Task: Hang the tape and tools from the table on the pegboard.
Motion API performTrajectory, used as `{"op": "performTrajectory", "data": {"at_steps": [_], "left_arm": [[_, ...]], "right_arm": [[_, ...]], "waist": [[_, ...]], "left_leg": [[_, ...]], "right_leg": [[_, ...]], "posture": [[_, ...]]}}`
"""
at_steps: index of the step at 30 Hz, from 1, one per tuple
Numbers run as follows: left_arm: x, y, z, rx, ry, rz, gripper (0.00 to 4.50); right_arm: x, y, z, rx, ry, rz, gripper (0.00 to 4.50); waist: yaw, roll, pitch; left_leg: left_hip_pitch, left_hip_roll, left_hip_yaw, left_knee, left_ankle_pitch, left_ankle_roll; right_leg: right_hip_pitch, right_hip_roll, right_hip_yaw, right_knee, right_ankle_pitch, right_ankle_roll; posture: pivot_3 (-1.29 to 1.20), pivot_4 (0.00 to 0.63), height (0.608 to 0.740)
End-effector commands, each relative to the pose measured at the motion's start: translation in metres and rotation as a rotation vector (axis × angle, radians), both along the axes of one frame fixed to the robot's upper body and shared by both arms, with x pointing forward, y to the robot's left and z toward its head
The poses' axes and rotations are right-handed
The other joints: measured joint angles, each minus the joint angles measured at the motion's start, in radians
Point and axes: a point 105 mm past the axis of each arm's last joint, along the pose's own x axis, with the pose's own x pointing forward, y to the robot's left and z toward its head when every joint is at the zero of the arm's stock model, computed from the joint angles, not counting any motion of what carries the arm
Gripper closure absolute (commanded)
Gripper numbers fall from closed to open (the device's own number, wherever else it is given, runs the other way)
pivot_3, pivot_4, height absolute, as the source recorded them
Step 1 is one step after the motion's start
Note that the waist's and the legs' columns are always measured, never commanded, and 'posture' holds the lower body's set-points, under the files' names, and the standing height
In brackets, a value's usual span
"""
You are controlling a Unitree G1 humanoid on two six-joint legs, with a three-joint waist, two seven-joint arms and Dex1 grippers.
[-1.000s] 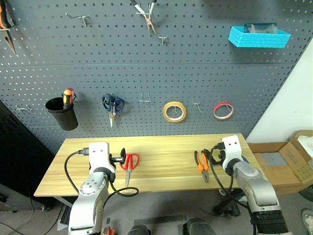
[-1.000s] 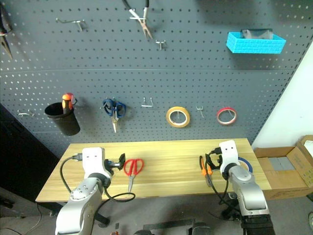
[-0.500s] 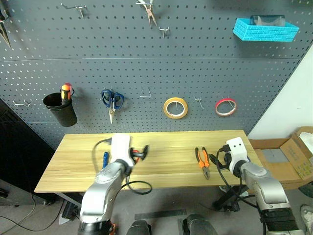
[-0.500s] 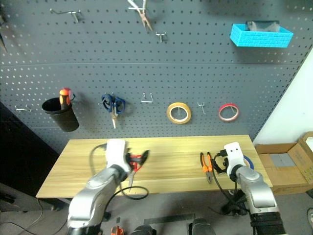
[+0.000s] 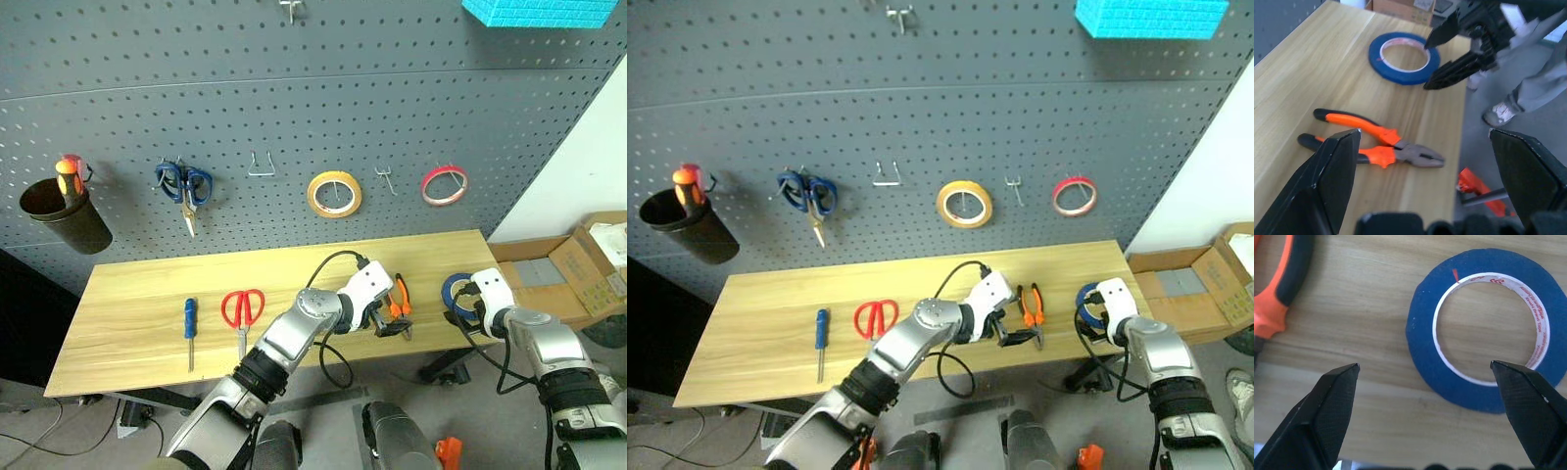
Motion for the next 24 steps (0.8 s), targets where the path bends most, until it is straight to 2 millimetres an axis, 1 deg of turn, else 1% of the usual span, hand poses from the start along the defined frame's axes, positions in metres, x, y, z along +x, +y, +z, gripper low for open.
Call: {"op": "performTrajectory", "data": {"at_steps": [1,3,4,7,11,12,15,20,24], "left_arm": [[0.002,-0.009,0.012,-0.033,-0.049,-0.035,0.02],[0.0,-0.009,0.01,-0.033,-0.049,-0.042,0.02],[-0.001,-0.009,0.009,-0.033,-0.046,-0.042,0.02],[-0.003,-0.005,0.006,-0.033,-0.052,-0.027,0.02],[-0.005,0.0,0.004,-0.04,-0.042,-0.003,0.02],[-0.005,0.001,0.004,-0.04,-0.04,0.001,0.0],[-0.005,0.005,0.004,-0.044,-0.031,0.014,0.0],[-0.003,0.005,0.009,-0.065,-0.018,0.039,0.0],[-0.001,0.002,0.011,-0.072,-0.022,0.042,0.0]], "right_arm": [[0.012,-0.004,0.012,-0.015,-0.044,0.019,0.04],[0.017,-0.004,0.012,-0.018,-0.039,0.026,0.04],[0.019,0.0,0.012,-0.008,-0.033,0.046,0.04],[0.024,0.009,0.01,0.01,-0.014,0.098,0.04],[0.03,0.013,0.004,0.016,0.018,0.124,0.04],[0.032,0.015,0.004,0.037,0.02,0.123,0.21],[0.038,0.016,0.004,0.078,0.028,0.108,0.93],[0.04,0.014,0.003,0.107,0.048,0.083,2.66],[0.039,0.01,0.002,0.086,0.049,0.089,4.0]], "waist": [[0.0,-0.001,0.01],[-0.003,-0.001,0.019],[-0.004,-0.002,0.021],[-0.01,-0.003,0.023],[-0.021,-0.003,0.026],[-0.021,-0.003,0.026],[-0.023,-0.004,0.027],[-0.024,-0.005,0.029],[-0.023,-0.006,0.03]], "left_leg": [[0.0,0.0,0.002,0.0,0.0,0.0],[0.0,-0.001,0.005,0.001,0.0,0.0],[-0.001,-0.002,0.006,0.001,0.0,0.0],[-0.003,-0.002,0.009,0.002,0.0,0.0],[-0.004,-0.002,0.009,0.001,0.0,0.0],[-0.004,-0.002,0.009,0.001,0.0,0.0],[-0.004,-0.002,0.009,0.002,0.0,0.0],[-0.004,-0.002,0.009,0.002,0.0,0.0],[-0.004,-0.002,0.009,0.001,0.0,0.0]], "right_leg": [[-0.001,0.0,0.002,0.0,0.0,0.001],[-0.001,0.0,0.007,-0.002,0.002,0.005],[-0.002,0.0,0.009,-0.002,0.003,0.007],[-0.005,-0.001,0.011,-0.003,0.003,0.007],[-0.006,-0.001,0.011,-0.002,0.003,0.008],[-0.007,-0.001,0.011,-0.002,0.003,0.008],[-0.006,-0.001,0.011,-0.002,0.004,0.008],[-0.006,-0.001,0.011,-0.002,0.004,0.008],[-0.006,-0.001,0.011,-0.002,0.004,0.008]], "posture": [[-0.2,0.272,0.74],[-0.19,0.275,0.74],[-0.19,0.276,0.74],[-0.19,0.282,0.74],[-0.17,0.273,0.74],[-0.17,0.27,0.74],[-0.17,0.273,0.74],[-0.17,0.267,0.74],[-0.17,0.27,0.74]]}}
